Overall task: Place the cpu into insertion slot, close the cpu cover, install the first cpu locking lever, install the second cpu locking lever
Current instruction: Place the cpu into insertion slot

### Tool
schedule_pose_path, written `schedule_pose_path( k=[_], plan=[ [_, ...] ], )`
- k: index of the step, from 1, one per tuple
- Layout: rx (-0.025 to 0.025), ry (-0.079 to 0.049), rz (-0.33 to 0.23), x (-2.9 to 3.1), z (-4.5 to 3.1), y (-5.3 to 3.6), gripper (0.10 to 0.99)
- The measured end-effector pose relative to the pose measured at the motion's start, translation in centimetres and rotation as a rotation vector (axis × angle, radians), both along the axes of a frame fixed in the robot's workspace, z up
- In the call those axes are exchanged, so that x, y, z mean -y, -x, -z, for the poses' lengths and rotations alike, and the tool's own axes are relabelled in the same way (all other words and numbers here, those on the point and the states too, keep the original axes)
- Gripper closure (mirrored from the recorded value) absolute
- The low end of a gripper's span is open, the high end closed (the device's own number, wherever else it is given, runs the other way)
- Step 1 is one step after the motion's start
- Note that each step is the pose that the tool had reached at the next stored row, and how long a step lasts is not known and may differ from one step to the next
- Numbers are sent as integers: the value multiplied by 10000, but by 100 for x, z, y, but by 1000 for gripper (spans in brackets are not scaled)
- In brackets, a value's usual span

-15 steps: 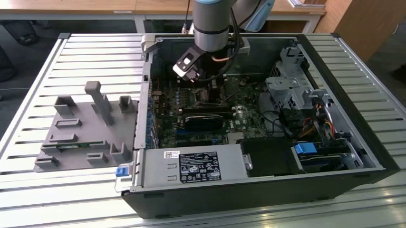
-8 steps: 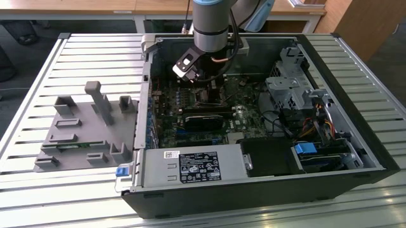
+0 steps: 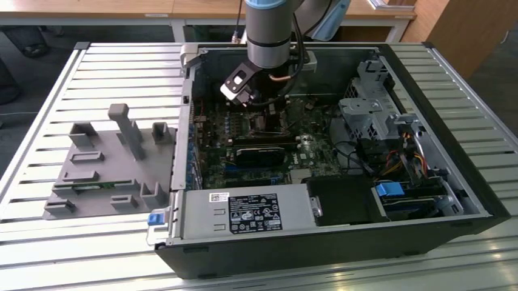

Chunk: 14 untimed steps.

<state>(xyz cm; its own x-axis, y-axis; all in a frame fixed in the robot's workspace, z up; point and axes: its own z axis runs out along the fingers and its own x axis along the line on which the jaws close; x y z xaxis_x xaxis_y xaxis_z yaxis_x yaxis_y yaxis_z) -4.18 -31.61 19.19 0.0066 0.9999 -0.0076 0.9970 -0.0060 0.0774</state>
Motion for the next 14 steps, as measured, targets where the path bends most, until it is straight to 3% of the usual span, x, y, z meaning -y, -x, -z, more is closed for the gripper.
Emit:
schedule_pose_path(
  k=[10, 14],
  plan=[
    [10, -12, 0, -2, 8, -2, 545],
    [5, -6, 0, -1, 6, -1, 475]
  ],
)
